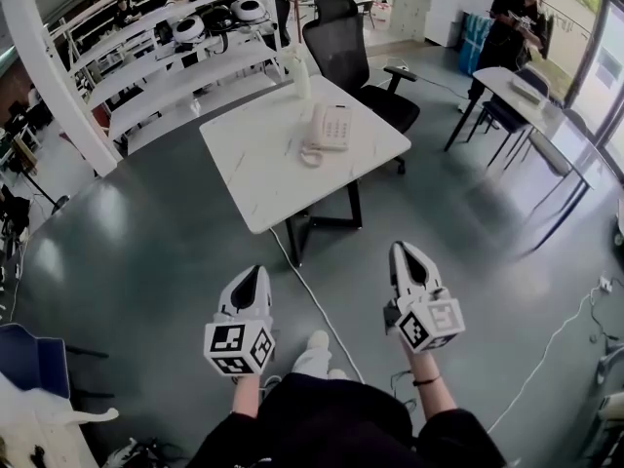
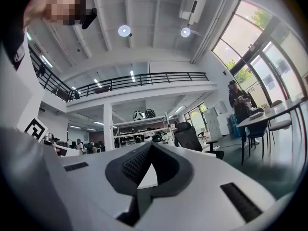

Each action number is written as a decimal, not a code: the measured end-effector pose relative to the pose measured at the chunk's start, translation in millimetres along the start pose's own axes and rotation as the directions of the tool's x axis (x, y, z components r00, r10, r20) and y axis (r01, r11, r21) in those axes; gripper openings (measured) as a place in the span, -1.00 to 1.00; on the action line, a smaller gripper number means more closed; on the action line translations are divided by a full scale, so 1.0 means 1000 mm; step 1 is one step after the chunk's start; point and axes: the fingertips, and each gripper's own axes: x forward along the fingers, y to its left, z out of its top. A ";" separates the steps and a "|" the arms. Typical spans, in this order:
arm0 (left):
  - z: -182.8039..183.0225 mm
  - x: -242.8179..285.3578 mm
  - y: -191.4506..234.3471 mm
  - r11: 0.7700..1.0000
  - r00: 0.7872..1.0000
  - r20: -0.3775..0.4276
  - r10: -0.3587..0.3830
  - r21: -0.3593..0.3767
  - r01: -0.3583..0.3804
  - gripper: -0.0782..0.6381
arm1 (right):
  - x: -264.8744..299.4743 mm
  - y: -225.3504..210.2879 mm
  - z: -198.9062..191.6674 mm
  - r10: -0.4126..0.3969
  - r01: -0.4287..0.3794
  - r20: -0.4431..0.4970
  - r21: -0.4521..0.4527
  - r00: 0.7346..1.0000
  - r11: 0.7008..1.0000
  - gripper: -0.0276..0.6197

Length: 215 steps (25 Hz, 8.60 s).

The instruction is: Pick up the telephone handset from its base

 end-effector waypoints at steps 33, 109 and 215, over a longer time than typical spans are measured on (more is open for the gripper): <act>0.021 0.272 0.097 0.986 0.985 -0.054 -0.166 -0.037 0.164 -0.79 | 0.254 -0.071 -0.038 -0.093 0.093 -0.052 -0.019 0.994 0.996 -0.94; -0.053 0.655 0.092 0.998 0.877 -0.479 0.033 -0.023 -0.050 -0.58 | 0.537 -0.304 -0.136 0.081 -0.023 -0.349 0.169 0.934 0.985 -0.94; 0.086 0.542 0.103 0.977 0.997 0.043 0.069 -0.204 -0.059 -0.18 | 0.549 -0.263 -0.052 0.305 -0.280 -0.106 0.202 0.946 0.938 -0.94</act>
